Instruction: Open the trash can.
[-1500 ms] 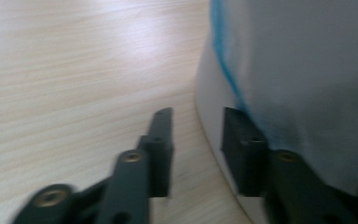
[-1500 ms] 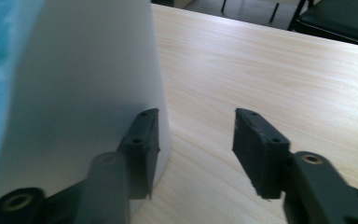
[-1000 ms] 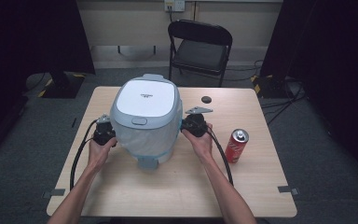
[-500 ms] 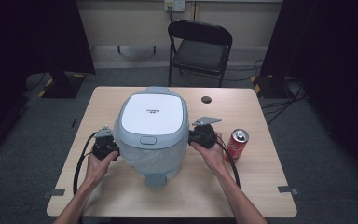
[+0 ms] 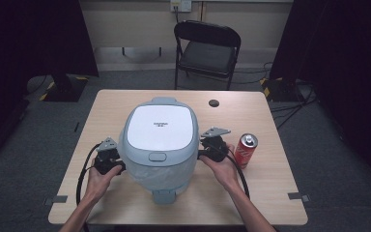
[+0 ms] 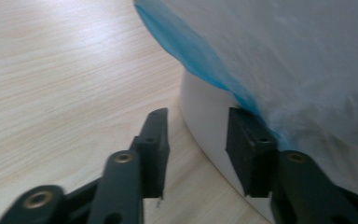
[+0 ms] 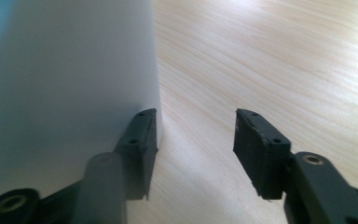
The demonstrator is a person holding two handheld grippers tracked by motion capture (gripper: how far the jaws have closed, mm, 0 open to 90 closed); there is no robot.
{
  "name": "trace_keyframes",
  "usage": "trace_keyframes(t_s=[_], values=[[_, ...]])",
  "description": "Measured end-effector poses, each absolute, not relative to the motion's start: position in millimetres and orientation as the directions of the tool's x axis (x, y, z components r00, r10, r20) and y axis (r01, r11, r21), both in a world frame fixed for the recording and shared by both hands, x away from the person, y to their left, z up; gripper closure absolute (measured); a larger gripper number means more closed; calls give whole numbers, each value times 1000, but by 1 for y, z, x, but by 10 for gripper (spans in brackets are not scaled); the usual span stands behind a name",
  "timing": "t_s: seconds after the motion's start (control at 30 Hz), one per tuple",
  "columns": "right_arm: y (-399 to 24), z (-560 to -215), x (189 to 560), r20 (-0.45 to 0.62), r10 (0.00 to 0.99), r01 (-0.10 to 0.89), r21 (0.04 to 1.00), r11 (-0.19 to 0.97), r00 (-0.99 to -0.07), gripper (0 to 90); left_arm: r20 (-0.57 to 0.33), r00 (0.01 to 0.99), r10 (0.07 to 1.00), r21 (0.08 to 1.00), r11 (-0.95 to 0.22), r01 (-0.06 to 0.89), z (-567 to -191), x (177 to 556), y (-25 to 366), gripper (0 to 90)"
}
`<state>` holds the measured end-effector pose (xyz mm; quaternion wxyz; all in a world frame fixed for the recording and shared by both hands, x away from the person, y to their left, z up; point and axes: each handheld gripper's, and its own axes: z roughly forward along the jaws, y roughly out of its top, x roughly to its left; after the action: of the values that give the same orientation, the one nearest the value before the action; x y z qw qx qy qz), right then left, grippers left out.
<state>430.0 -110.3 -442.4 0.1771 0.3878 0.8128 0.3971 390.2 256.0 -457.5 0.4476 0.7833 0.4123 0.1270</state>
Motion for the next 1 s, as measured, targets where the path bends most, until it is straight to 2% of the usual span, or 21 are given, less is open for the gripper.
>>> trace_keyframes(t_s=[0.27, 0.33, 0.53, 0.73, 0.87, 1.0], values=[[-124, -440, 418, 102, 784, 535, 783, 316, -612, 456, -191, 559, 807, 811, -191, 553, -456, 387, 281, 433], [-127, -437, 415, 96, 784, 533, 783, 322, -613, 450, -166, 547, 820, 805, -208, 556, -458, 387, 285, 395], [-142, -422, 400, 54, 796, 505, 798, 328, -602, 443, -177, 550, 816, 782, -222, 582, -469, 392, 297, 275], [-157, -402, 386, 59, 796, 467, 834, 292, -602, 503, -129, 566, 814, 761, -284, 583, -482, 394, 304, 276], [-163, -384, 375, 75, 782, 439, 859, 265, -618, 568, -88, 551, 830, 736, -319, 598, -494, 397, 309, 298], [-170, -365, 365, 80, 759, 404, 880, 251, -646, 652, -33, 540, 841, 750, -336, 570, -500, 398, 312, 296]])
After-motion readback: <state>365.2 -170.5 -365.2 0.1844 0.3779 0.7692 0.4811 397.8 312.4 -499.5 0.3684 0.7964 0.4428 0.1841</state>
